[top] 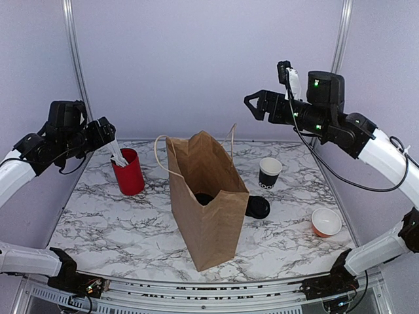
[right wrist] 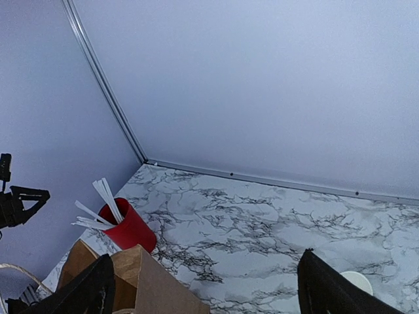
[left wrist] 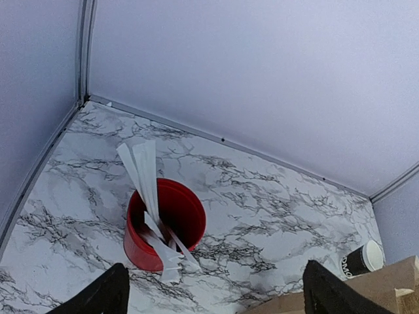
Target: Pack the takeout coffee
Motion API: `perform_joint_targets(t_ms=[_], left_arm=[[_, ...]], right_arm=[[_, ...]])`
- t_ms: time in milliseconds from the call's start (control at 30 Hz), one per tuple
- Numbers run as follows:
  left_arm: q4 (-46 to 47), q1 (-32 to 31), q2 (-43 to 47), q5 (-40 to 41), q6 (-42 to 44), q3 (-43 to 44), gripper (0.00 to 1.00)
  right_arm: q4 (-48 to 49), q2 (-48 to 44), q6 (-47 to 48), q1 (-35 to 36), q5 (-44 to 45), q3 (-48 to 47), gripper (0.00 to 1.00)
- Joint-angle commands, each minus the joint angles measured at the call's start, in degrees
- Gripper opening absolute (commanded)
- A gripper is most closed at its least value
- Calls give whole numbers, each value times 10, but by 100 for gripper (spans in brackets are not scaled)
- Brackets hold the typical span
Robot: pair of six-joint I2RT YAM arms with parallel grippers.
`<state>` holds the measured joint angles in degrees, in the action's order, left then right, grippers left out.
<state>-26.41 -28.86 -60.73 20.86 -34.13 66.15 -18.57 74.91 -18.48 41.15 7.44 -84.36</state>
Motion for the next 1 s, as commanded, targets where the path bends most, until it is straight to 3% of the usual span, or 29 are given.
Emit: perform_joint_targets(t_ms=[0,167,400,767,967], left_arm=[[-16,73,-29,-66,-5,16,89],[16,135,-65,-123,-15,6,84],[43,173,-116,-148,-18,-4,73],[66,179,-177,-171,-25,6,45],[71,178,-181,-180,-28,-6,37]], right_arm=[[-7,-23,-18,-7,-11,11,93],[-8,-33,-20,-8,-5,22,92],[-12,-47,-22,-8,4,38,91],[-19,-76,-25,-8,23,62,91],[-20,-82,-28,-7,28,73,91]])
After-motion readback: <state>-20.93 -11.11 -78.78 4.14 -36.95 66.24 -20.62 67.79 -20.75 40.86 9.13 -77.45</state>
